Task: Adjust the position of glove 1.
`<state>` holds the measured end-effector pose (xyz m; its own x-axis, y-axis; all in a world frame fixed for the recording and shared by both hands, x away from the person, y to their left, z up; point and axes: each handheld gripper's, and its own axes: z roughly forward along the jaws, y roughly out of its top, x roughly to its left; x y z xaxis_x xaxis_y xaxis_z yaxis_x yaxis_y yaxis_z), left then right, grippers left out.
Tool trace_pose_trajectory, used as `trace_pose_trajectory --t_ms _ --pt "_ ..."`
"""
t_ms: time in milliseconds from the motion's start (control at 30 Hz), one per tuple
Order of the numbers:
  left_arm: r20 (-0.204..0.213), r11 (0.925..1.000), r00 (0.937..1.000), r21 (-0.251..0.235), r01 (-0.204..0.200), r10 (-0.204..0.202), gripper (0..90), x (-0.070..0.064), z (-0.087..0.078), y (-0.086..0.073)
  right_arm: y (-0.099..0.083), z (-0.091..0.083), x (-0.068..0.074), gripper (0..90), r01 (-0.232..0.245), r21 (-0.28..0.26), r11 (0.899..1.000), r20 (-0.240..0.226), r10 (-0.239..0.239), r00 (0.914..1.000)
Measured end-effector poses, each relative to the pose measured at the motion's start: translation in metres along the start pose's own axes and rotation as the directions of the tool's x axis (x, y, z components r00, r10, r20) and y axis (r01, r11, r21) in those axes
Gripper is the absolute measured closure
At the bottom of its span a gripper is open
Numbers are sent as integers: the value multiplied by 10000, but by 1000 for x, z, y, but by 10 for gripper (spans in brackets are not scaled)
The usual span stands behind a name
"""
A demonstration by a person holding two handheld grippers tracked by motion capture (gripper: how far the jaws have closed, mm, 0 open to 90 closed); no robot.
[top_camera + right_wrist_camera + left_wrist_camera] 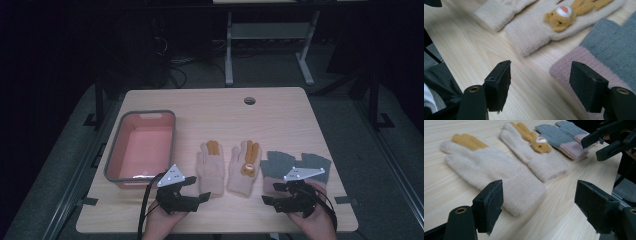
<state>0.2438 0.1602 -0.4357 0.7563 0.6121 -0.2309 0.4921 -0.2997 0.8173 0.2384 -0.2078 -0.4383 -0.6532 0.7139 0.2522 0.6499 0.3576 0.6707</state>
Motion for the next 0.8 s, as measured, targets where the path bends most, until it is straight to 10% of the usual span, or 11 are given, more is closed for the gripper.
trace_pose_trajectory --t_ms 800 --pt "-129 9997 9996 -100 233 -234 231 8 -5 -1 40 -3 10 326 783 373 9962 -245 -775 9967"
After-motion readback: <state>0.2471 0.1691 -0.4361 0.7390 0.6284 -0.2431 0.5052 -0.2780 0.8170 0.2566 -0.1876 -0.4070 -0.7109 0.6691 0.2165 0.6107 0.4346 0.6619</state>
